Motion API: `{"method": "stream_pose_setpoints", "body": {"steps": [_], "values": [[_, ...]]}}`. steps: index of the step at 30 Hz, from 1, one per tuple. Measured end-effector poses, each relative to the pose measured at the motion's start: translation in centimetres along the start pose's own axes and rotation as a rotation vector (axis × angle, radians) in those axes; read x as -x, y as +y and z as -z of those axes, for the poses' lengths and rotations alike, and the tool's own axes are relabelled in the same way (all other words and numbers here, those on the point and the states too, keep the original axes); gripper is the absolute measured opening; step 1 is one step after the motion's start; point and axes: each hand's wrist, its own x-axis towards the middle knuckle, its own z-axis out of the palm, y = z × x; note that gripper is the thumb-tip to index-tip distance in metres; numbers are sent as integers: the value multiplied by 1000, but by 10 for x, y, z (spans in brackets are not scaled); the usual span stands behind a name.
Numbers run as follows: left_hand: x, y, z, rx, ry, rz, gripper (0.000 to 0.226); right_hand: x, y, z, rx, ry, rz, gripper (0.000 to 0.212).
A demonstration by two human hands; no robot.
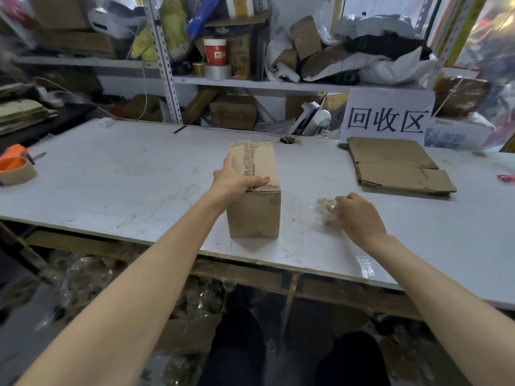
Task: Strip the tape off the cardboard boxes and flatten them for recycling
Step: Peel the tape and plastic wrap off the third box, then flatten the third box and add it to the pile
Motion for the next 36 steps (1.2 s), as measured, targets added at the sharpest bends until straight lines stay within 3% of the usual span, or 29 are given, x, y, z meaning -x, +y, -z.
{"method": "stream_pose_setpoints", "body": {"steps": [3,6,9,12,15,18,23,27,30,33,36], "values": [[-2,-1,0,-11,-16,8,121,0,13,4,-140,-155,51,29],[-2,1,2,10,-20,23,119,-4,11,15,-7,-225,74,49],[-1,7,8,46,-17,107,103,-9,-18,33,-210,-134,55,75],[6,19,19,-148,-49,202,79,-23,-59,55,-523,4,84,67],[15,29,29,-249,-127,224,67,-39,-97,74,-699,-13,68,64],[21,34,36,-127,-154,185,54,-47,-120,83,-828,-103,39,76],[26,46,38,16,-95,104,36,-51,-127,91,-814,-30,-53,80],[20,56,34,9,174,-81,48,-48,-125,107,-1071,14,-45,72],[16,58,32,78,328,-227,49,-44,-125,112,-1132,29,30,96],[17,57,29,154,357,-307,47,-43,-118,117,-1187,87,53,127],[17,54,29,198,377,-380,43,-45,-109,127,-1122,255,1,128]]}}
